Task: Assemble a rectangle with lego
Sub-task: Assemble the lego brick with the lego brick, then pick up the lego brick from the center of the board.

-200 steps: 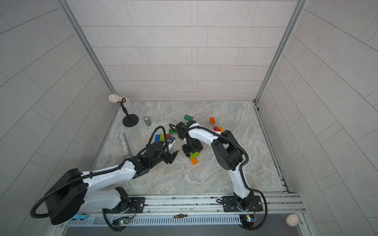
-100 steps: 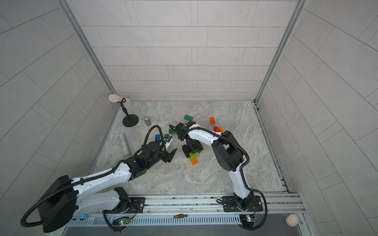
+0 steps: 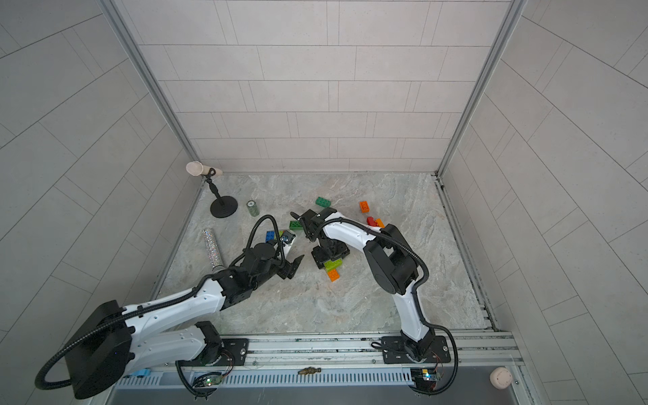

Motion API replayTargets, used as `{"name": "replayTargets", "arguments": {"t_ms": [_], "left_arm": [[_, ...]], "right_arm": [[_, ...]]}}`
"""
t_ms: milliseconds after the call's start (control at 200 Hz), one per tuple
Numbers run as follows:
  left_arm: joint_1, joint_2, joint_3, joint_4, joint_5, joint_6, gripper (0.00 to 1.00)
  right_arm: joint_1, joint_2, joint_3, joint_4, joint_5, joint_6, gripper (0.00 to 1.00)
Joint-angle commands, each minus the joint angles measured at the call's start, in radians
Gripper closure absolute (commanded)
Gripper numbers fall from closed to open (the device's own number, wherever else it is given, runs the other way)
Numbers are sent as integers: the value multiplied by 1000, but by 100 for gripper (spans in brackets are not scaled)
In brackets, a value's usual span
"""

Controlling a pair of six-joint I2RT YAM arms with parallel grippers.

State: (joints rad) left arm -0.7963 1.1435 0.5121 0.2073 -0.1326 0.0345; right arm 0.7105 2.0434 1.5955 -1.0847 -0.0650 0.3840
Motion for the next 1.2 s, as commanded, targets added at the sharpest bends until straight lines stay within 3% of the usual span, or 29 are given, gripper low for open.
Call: {"name": "replayTargets", "arguments": {"t_ms": [0, 195, 375, 525, 791, 1196], "left_arm": [[4, -16, 28, -11, -7, 4, 15], [3, -21, 43, -19, -26, -2, 15], [2, 63, 134, -54, -25, -8, 15], [-10, 188, 252, -88, 49, -1, 15], [-20, 335, 393, -153, 89, -51, 16], [-17, 337, 335, -131, 74, -102, 16]], "right_arm": [[-7, -92, -2, -13, 25, 2, 16], [-67, -191, -17, -9, -26, -11, 17], [-290, -313, -138, 136, -44, 9, 31], [-437, -281, -185, 244, 24, 14, 40], [-465, -48, -12, 262, 142, -33, 45], [-448, 188, 223, 176, 235, -100, 49]]}}
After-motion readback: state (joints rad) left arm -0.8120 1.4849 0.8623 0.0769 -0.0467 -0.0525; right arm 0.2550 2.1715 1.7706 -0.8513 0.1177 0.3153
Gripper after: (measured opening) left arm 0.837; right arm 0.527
